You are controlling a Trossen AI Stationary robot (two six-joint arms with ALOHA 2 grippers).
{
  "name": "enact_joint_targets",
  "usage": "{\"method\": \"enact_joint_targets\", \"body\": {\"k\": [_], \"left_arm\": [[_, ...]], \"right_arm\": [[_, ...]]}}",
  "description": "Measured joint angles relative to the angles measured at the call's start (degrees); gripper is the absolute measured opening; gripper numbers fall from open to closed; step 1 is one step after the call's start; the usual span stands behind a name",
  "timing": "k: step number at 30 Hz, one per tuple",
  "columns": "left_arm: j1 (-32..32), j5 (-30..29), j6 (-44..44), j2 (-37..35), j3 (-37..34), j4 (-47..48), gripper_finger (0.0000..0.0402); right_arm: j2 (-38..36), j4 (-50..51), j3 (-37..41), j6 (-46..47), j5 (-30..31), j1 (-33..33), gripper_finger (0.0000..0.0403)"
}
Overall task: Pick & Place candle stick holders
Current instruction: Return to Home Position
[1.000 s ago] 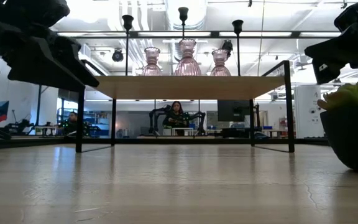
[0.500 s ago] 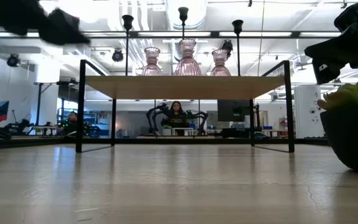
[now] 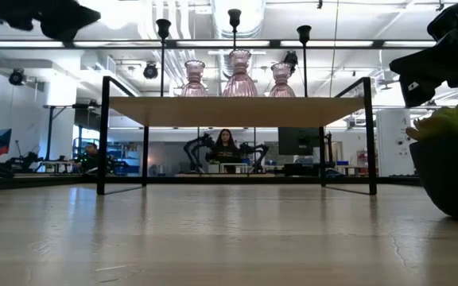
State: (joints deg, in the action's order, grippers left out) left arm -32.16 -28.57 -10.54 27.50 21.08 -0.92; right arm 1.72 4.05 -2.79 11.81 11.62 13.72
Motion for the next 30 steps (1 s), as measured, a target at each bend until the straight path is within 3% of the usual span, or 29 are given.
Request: {"method": "enact_joint_targets", "body": {"k": [9,15,23,30], "left_arm": [[11.6,1.5,-0.9,-12.0,-6.6,-0.6,0.0284],[17.6,8.0,-0.2,-18.4,-10.4,-0.3,0.0285],[20.3,12.6,-0.2,-27.3,-15.7,-0.2,0.0285],[21.0,13.3,-0.9,-27.5,-19.2,0.8,0.0284]], "right_arm": [[0.0,0.0,0.0,0.0,0.0,0.0,0.0008],[0.0,0.0,0.0,0.0,0.0,0.0,0.0008],[0.1,0.0,0.0,0.0,0.0,0.0,0.0008],[0.3,0.0,0.0,0.0,0.0,0.0,0.0008]]}}
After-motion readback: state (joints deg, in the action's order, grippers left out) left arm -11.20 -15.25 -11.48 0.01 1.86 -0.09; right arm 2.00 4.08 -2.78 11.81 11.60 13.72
